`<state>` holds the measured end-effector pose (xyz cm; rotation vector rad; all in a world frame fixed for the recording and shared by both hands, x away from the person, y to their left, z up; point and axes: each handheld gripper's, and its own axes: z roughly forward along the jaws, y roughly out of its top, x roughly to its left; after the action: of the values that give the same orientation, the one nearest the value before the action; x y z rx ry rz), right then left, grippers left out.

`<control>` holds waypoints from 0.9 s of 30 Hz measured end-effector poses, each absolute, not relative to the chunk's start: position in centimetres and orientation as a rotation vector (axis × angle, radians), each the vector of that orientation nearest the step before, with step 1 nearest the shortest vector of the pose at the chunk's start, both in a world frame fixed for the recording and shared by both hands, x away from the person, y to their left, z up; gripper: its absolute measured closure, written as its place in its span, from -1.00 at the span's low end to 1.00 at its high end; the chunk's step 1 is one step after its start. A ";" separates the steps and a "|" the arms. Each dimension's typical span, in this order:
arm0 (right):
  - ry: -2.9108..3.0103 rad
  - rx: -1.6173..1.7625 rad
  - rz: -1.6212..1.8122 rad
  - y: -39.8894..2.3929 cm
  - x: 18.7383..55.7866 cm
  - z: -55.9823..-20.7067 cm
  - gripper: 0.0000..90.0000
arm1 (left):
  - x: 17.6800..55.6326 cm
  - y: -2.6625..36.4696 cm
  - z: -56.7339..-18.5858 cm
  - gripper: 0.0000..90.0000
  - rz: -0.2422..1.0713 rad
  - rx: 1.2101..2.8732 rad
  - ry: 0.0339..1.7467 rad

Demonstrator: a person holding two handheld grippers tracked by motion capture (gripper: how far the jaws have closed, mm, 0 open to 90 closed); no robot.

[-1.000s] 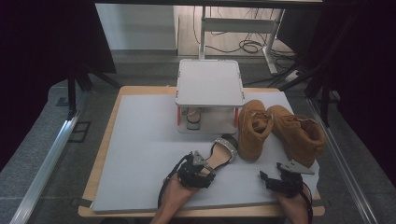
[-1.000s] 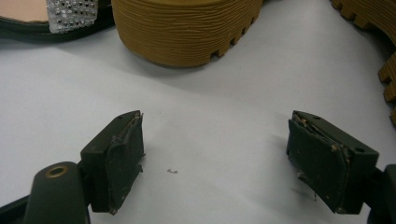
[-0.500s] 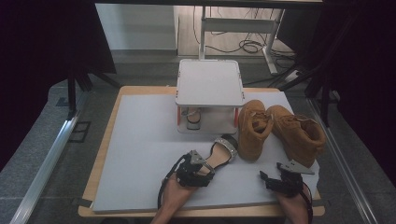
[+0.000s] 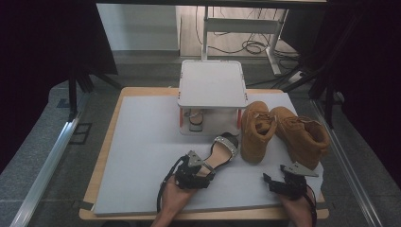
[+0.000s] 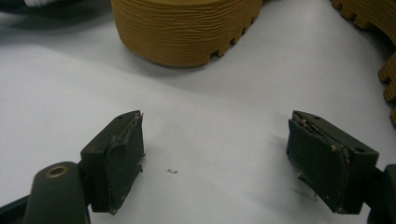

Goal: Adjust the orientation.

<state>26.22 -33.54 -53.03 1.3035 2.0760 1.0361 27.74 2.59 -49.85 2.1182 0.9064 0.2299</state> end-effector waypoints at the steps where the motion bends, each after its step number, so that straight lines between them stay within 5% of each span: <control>1: 2.076 1.303 1.036 -33.5 26.2 -53.0 -0.56 | 27.8 2.6 -49.7 -0.14 0.234 2.115 0.911; 27: 2.077 1.303 1.037 -33.6 26.2 -53.0 -0.56 | 31.8 1.7 -48.9 -0.14 0.325 1.995 1.051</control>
<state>26.22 -33.55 -53.04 1.3031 2.0766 1.0367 31.83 1.75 -48.87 1.9951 1.0510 0.3248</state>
